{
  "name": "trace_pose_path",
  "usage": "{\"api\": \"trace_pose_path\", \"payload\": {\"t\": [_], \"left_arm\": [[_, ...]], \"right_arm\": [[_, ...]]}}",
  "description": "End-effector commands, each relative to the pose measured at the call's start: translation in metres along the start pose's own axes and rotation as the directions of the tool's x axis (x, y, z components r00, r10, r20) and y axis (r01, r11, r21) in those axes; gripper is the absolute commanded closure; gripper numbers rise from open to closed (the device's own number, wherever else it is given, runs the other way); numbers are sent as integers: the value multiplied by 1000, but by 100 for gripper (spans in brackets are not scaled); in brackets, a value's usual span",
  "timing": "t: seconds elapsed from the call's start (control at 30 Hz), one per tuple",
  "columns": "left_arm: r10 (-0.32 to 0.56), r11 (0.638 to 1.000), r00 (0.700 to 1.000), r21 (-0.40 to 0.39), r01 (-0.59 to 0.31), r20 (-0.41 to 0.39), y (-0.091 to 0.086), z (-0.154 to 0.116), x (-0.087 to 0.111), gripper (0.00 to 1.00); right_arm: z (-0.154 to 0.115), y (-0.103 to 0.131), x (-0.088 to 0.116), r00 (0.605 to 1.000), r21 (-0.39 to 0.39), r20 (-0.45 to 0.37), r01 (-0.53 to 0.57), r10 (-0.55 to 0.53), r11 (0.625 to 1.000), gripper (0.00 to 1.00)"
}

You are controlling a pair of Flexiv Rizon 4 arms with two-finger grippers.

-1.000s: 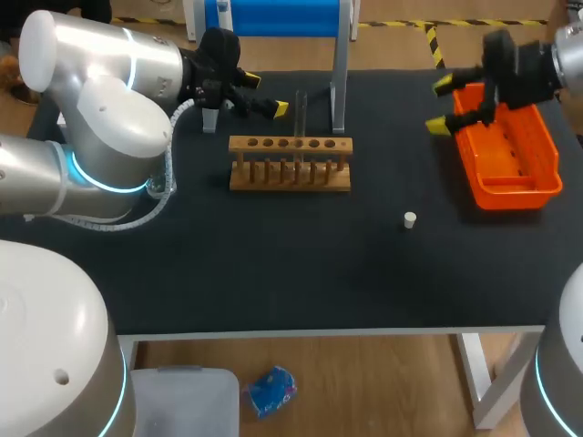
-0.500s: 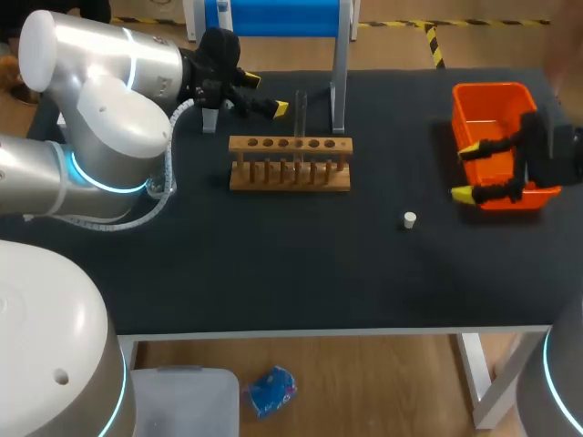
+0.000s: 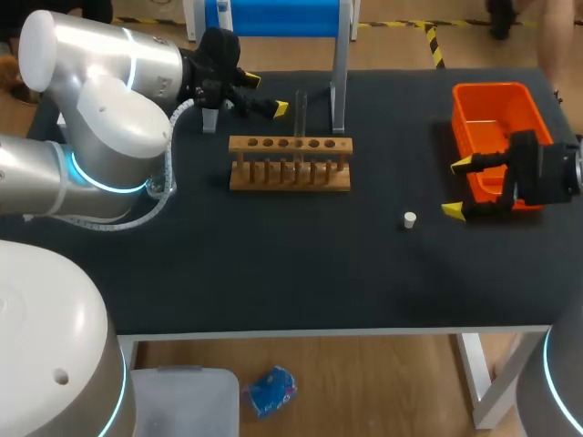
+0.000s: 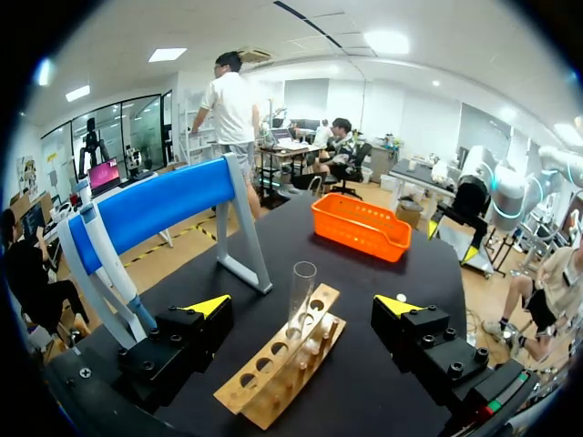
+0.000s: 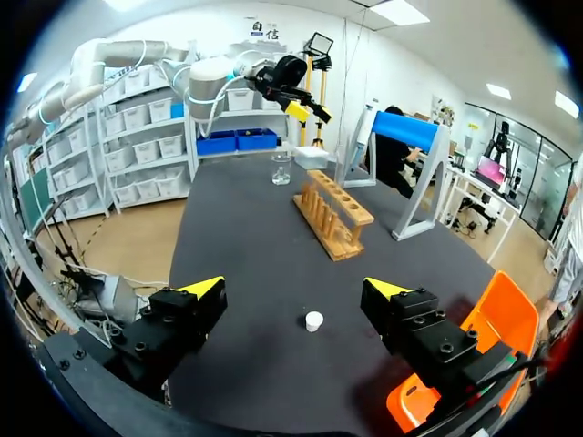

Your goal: Invert the test tube, pick up the pipette, mount the tip to pipette, aspirate from beaker and dispense into the tube, eject the tip, return the pipette, and cap with the stopper.

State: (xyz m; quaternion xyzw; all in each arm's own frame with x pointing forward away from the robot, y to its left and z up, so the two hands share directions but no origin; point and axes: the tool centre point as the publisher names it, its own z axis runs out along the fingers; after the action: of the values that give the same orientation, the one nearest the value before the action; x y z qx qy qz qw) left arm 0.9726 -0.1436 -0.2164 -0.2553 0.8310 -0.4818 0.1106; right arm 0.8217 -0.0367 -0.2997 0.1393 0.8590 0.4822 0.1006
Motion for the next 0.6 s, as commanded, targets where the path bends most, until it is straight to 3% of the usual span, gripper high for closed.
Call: {"api": "trace_pose_path", "payload": {"t": [0.03, 0.33, 0.6], "left_arm": [[-1, 1000, 1000, -1, 1, -2, 0, 0, 0, 0], [-1, 1000, 1000, -1, 1, -2, 0, 0, 0, 0], [-1, 1000, 1000, -1, 1, -2, 0, 0, 0, 0]], "right_arm": [[0, 0, 0, 1000, 0, -1, 1, -1, 1000, 0], [24, -46, -2, 999, -52, -31, -42, 41, 998, 0], [49, -65, -3, 997, -43, -61, -39, 36, 998, 0]]}}
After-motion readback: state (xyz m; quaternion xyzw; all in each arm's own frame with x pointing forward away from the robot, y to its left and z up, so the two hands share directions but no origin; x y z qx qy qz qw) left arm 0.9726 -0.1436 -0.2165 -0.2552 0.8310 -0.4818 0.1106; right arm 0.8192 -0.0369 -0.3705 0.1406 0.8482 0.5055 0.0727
